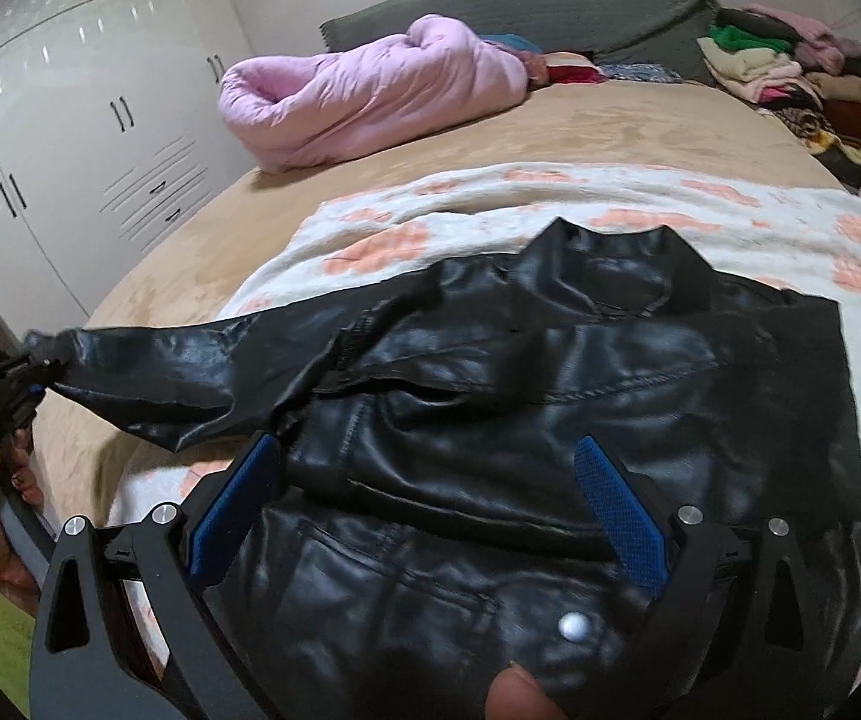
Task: Fold large clothes
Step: 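Lift the sleeve with the left gripper and fold it across the jacket body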
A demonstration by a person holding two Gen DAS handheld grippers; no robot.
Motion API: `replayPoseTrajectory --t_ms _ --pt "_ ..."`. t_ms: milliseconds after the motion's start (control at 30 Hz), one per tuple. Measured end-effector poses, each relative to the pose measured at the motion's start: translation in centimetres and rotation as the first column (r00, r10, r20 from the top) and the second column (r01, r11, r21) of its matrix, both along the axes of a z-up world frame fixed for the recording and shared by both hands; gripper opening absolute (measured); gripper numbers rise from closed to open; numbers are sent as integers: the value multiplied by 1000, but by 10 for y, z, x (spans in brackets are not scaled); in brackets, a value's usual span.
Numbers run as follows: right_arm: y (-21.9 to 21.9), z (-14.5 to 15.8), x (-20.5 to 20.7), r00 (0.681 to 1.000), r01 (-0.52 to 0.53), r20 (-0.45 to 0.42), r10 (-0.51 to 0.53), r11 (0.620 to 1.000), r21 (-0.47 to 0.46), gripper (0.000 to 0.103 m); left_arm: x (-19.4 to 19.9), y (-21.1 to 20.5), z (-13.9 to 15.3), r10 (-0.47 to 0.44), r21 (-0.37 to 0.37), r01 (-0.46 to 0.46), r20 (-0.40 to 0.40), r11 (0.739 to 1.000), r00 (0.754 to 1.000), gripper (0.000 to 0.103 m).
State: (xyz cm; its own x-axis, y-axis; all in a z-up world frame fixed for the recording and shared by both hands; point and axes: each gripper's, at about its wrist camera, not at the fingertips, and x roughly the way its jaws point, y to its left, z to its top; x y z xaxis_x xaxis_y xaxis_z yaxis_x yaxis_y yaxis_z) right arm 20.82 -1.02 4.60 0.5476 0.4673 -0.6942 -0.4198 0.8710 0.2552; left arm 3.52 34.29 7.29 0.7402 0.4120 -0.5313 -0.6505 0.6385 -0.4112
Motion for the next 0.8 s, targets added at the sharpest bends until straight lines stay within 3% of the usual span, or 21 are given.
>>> replayPoseTrajectory --t_ms 800 --pt "-94 29 -18 992 117 34 -120 989 94 98 36 -94 47 -244 98 241 14 966 970 0"
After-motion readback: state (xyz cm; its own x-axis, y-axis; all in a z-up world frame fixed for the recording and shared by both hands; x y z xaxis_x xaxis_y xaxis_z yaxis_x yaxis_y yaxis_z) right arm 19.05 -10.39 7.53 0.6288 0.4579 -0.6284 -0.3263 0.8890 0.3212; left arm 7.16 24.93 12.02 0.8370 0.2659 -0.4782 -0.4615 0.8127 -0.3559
